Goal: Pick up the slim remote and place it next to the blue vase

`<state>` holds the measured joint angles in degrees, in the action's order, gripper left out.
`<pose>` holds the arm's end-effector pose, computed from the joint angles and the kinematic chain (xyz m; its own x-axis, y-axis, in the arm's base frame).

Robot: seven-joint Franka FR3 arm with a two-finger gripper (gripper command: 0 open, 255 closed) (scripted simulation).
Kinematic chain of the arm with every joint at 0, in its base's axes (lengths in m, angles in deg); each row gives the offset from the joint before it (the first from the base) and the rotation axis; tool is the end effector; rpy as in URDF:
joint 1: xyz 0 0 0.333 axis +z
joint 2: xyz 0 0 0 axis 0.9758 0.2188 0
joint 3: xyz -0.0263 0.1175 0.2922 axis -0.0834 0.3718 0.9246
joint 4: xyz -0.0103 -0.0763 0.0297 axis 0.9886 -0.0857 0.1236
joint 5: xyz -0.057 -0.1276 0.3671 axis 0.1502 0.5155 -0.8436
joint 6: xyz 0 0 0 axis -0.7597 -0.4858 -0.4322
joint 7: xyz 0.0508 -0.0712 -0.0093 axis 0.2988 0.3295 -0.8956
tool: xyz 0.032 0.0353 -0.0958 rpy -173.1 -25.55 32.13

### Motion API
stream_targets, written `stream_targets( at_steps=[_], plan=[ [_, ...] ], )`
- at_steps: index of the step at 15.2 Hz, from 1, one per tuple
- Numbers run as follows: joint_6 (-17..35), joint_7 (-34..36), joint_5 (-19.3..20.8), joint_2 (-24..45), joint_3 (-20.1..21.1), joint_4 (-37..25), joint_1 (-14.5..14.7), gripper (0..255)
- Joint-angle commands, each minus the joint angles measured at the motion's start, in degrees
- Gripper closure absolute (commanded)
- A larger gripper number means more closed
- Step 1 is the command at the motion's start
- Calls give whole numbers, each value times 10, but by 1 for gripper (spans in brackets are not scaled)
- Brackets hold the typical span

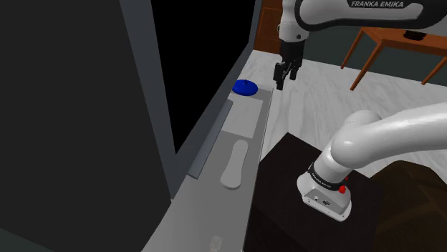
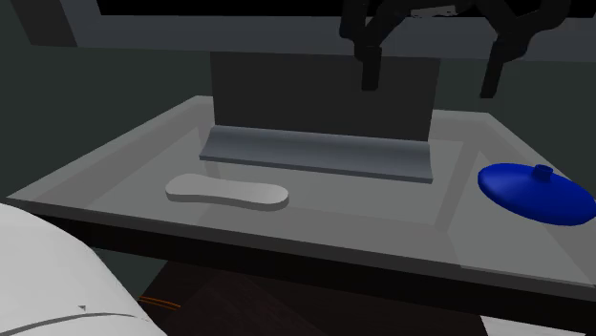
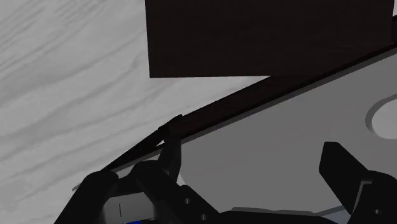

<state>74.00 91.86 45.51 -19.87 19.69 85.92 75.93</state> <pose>0.3103 -0.0129 0.5407 0.9873 -0.0593 -0.1476 -0.0439 -0.9935 0.1053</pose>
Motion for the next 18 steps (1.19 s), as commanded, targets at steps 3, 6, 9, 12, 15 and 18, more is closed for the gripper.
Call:
stream_targets(
  at_steps=[3, 6, 9, 12, 15, 18],
  plan=[
    [11, 57, -26, -30, 22, 37, -3, 0],
    [29, 143, -70, -69, 60, 86, -4, 0],
    [52, 230, -120, -98, 103, 127, -1, 0],
    [82, 319, -174, -116, 153, 159, 4, 0],
    [119, 409, -230, -117, 208, 181, 11, 0],
    [166, 498, -284, -102, 269, 191, 13, 0]
  ],
)
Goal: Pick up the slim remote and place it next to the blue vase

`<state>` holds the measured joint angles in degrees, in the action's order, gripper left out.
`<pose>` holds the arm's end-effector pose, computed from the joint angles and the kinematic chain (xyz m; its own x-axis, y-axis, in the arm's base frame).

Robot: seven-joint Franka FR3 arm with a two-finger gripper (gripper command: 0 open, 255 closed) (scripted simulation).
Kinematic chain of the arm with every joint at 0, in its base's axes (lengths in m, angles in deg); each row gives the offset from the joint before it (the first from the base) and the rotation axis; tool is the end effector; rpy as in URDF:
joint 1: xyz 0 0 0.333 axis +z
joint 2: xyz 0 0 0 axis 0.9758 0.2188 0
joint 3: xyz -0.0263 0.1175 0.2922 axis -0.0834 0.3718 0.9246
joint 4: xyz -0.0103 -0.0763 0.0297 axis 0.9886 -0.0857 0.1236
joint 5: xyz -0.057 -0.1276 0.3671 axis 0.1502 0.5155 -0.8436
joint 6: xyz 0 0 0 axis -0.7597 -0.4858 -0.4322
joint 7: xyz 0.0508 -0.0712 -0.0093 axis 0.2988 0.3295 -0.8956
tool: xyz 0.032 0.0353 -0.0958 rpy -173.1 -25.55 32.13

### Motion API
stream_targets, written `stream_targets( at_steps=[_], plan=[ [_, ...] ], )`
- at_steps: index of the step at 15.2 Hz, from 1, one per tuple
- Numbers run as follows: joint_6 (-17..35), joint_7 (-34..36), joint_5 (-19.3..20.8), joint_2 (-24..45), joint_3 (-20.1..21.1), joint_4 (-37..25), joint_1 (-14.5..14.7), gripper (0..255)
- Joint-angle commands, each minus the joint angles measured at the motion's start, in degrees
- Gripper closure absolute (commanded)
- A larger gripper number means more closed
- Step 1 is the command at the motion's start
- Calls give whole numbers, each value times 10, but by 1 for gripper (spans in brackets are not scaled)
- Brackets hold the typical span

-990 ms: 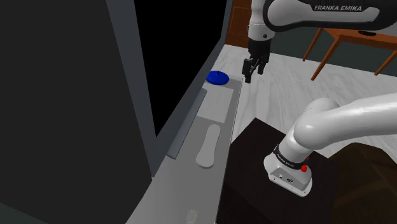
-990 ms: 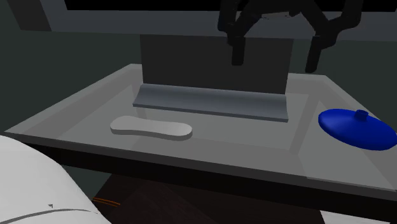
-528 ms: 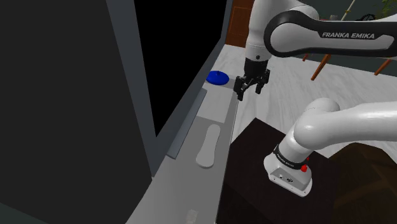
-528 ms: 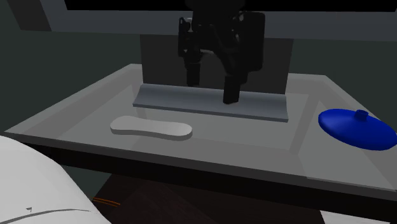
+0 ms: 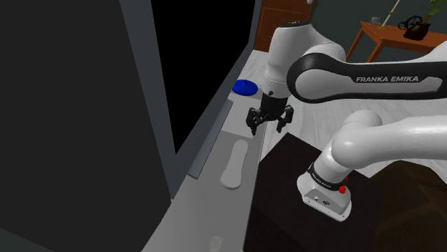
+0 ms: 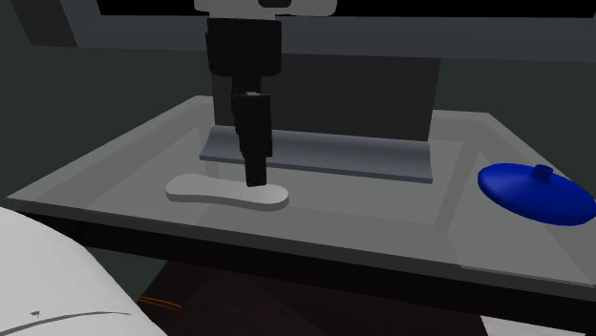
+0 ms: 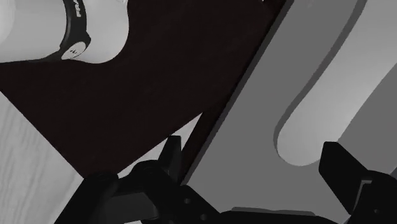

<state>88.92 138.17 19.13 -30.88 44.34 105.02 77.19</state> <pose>0.2513 0.1427 0.4339 0.7737 -0.6321 -0.0434 -0.6305 -0.7749 0.0459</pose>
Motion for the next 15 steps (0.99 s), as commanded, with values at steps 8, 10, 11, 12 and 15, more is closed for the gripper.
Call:
stream_targets(
  at_steps=[8, 10, 11, 12, 15],
  plan=[
    [171, 265, -126, 120, 206, -31, -48, 0],
    [186, 272, -131, 131, 219, -29, -53, 0],
    [196, 272, -134, 137, 224, -25, -55, 0],
    [206, 272, -137, 143, 230, -21, -56, 0],
    [237, 271, -145, 163, 248, -11, -61, 0]
  ],
)
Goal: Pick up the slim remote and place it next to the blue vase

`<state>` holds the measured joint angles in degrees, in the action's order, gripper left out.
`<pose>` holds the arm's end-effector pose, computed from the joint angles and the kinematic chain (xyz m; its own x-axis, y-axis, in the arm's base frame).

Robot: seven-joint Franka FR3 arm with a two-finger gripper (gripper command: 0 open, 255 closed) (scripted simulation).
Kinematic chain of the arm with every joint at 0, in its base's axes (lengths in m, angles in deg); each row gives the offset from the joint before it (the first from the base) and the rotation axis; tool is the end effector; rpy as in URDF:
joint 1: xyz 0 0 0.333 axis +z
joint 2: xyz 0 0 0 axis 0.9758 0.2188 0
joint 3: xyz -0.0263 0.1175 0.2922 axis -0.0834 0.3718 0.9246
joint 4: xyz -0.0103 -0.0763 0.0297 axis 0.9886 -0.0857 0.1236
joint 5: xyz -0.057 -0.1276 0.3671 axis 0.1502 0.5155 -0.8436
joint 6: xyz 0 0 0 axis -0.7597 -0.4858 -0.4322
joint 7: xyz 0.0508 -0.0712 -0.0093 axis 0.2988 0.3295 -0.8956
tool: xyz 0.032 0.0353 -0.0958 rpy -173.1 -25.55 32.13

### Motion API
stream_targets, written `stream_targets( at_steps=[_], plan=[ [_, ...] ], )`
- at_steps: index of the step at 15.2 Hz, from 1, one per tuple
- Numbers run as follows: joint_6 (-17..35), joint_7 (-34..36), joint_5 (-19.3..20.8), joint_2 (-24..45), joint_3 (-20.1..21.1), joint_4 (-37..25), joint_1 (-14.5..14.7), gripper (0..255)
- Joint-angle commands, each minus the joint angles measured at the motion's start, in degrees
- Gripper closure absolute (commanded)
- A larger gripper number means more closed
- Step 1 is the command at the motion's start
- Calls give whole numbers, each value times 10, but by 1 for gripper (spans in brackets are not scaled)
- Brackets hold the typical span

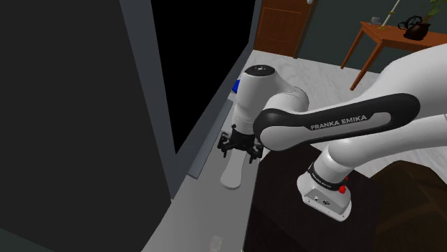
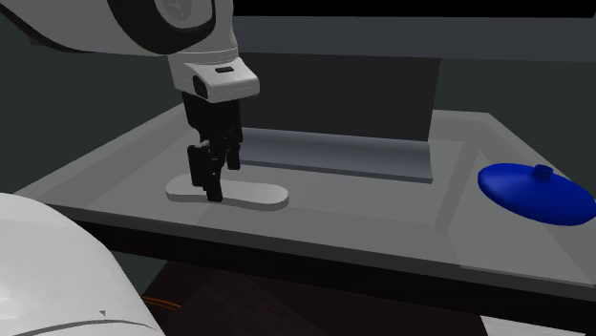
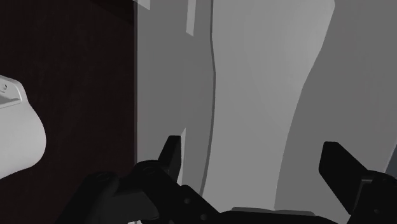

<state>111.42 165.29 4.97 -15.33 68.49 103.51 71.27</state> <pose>0.2721 0.2425 0.3478 0.4889 -0.8723 -0.0084 -0.8723 -0.4887 -0.0166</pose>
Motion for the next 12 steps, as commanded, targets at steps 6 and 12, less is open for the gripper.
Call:
stream_targets(
  at_steps=[6, 12],
  plan=[
    [29, -1, -7, 18, 16, 10, -5, 0],
    [29, -1, -7, 19, 16, 10, -5, 255]
  ],
)
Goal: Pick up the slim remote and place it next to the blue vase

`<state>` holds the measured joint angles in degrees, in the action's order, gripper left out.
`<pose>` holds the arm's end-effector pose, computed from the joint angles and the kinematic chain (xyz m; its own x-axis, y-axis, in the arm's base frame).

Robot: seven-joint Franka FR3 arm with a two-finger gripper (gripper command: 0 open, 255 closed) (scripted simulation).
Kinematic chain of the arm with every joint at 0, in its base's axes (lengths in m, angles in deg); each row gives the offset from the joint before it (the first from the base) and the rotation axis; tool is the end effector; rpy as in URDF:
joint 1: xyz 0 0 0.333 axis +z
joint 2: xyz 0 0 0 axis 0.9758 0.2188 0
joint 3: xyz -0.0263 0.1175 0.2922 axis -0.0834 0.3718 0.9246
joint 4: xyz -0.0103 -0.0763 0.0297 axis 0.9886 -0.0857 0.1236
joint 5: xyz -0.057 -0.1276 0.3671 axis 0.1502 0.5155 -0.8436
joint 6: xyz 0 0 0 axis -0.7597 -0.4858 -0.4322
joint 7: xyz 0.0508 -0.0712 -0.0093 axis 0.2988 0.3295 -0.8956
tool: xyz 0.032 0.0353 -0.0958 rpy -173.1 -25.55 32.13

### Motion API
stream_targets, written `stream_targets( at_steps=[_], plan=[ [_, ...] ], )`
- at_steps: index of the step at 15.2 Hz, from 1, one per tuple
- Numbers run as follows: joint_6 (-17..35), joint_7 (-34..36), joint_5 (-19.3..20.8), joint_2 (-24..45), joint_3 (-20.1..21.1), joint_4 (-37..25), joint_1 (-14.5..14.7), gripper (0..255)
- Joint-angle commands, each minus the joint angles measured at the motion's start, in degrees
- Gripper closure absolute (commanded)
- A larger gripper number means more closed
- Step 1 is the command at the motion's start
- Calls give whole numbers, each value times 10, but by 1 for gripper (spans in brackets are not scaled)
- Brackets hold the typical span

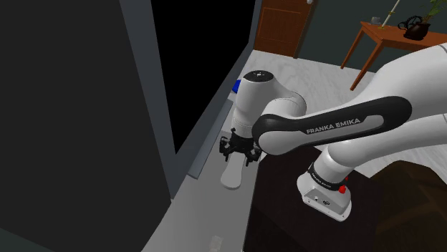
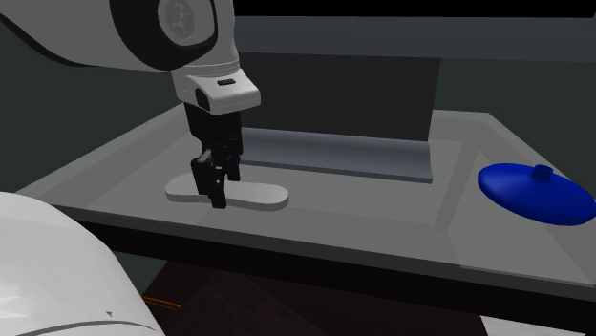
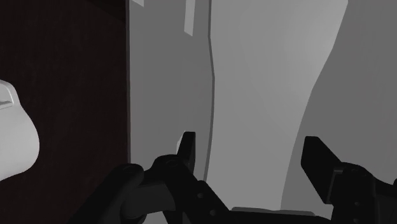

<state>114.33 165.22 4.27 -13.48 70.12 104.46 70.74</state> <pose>0.2722 0.2424 0.3336 0.4883 -0.8726 -0.0082 -0.8726 -0.4881 -0.0175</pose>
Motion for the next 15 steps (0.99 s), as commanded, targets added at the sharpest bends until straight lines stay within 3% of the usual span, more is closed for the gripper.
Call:
stream_targets(
  at_steps=[1, 7, 15],
  plan=[
    [0, 0, 0, 0, 0, 0, 0, 255],
    [0, 0, 0, 0, 0, 0, 0, 255],
    [-82, 3, 22, -49, -46, -30, 11, 255]
  ],
)
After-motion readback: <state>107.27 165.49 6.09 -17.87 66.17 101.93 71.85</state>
